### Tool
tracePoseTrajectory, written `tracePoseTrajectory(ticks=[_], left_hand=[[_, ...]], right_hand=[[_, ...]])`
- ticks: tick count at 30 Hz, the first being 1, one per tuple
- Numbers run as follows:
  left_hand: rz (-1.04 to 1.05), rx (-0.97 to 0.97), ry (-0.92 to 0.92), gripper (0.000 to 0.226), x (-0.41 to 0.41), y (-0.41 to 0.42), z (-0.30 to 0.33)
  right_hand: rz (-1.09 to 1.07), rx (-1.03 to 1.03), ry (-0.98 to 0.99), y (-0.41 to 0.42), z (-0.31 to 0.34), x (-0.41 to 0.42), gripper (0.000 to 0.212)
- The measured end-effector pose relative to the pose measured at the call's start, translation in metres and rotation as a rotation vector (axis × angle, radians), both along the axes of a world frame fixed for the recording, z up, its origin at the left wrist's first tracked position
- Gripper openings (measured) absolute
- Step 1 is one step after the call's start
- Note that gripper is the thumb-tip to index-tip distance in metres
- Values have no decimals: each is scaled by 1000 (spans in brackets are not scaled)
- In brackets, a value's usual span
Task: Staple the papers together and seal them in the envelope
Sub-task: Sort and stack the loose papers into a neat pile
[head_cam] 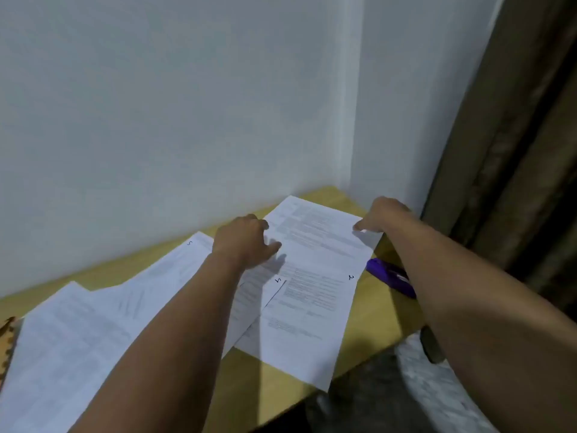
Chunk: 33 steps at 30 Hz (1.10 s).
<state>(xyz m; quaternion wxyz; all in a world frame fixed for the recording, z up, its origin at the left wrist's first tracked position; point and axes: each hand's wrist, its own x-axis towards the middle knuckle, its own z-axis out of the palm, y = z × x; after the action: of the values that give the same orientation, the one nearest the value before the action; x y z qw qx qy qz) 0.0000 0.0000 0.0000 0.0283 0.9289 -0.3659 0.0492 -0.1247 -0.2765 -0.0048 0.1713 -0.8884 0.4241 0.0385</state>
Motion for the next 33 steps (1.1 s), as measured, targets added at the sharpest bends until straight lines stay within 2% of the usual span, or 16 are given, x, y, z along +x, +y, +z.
tracePoseTrajectory(ticks=[4,7,11,12,15,17,21,23,27,33], left_hand=[[-41,50,103,53,2,-25,-20],[-40,67,154,38,1,-33,-32],[-37,40,148,32,0,-30,-42],[-38,31,151,31,0,-29,-44],[-32,19,180,30,4,-29,-44],[-21,18,196,33,5,-28,-40],[-33,-7,135,49,2,-19,-21],[-33,-37,96,52,-1,-10,-5],[-29,-149,-19,50,-8,10,44],[-26,-360,-215,50,-27,53,123]], right_hand=[[-18,21,38,-10,-21,3,73],[-71,65,3,-18,-26,8,92],[-144,94,48,-22,-24,10,96],[-161,110,61,-22,-23,9,92],[-230,111,2,-22,-22,3,57],[-276,79,-57,-19,-20,-1,44],[-275,11,-298,-7,-8,-6,12],[-248,9,-474,3,6,-6,9],[-134,25,-802,41,59,-3,18],[103,-7,-1052,107,145,-4,11]])
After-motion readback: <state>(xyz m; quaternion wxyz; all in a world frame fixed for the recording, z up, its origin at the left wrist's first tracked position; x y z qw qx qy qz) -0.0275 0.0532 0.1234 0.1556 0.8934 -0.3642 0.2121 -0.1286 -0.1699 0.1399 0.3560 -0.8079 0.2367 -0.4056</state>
